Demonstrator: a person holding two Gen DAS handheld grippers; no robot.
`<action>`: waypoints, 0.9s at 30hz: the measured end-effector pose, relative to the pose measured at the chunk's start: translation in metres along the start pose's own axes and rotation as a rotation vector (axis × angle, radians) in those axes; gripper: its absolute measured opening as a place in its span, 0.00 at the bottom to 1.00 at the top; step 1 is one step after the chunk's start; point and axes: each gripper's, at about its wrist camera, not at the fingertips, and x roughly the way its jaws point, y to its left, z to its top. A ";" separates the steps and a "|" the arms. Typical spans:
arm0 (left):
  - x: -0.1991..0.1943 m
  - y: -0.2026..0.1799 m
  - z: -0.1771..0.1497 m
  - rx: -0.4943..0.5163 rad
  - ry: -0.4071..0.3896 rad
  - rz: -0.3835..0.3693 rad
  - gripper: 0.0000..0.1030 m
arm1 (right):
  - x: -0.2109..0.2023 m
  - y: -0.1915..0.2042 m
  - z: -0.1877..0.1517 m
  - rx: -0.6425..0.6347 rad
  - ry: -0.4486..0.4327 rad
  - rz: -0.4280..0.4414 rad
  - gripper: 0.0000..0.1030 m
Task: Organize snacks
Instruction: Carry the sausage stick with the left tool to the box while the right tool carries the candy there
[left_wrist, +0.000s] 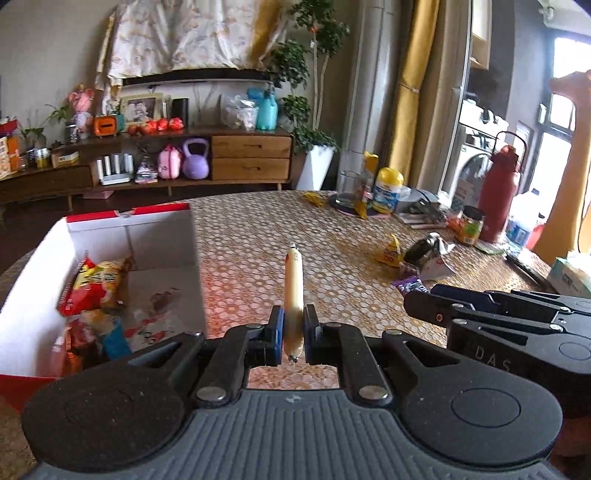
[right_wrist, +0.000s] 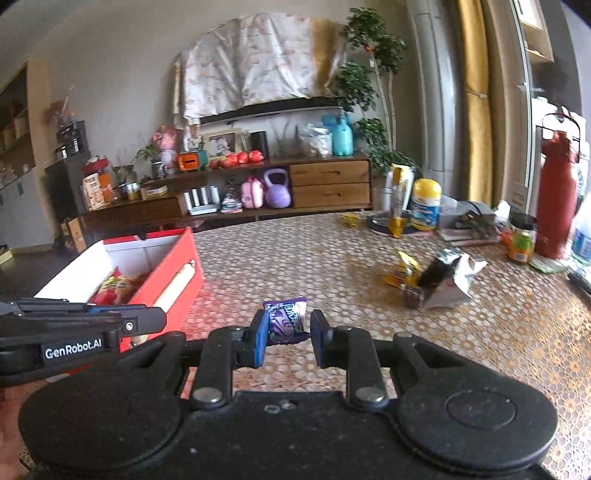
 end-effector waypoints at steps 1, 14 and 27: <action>-0.002 0.004 0.000 -0.006 -0.004 0.007 0.10 | 0.001 0.005 0.001 -0.010 0.000 0.010 0.22; -0.022 0.067 0.006 -0.079 -0.034 0.130 0.10 | 0.021 0.066 0.017 -0.107 0.011 0.139 0.22; 0.003 0.149 0.034 -0.118 0.049 0.222 0.10 | 0.081 0.126 0.052 -0.185 0.077 0.263 0.22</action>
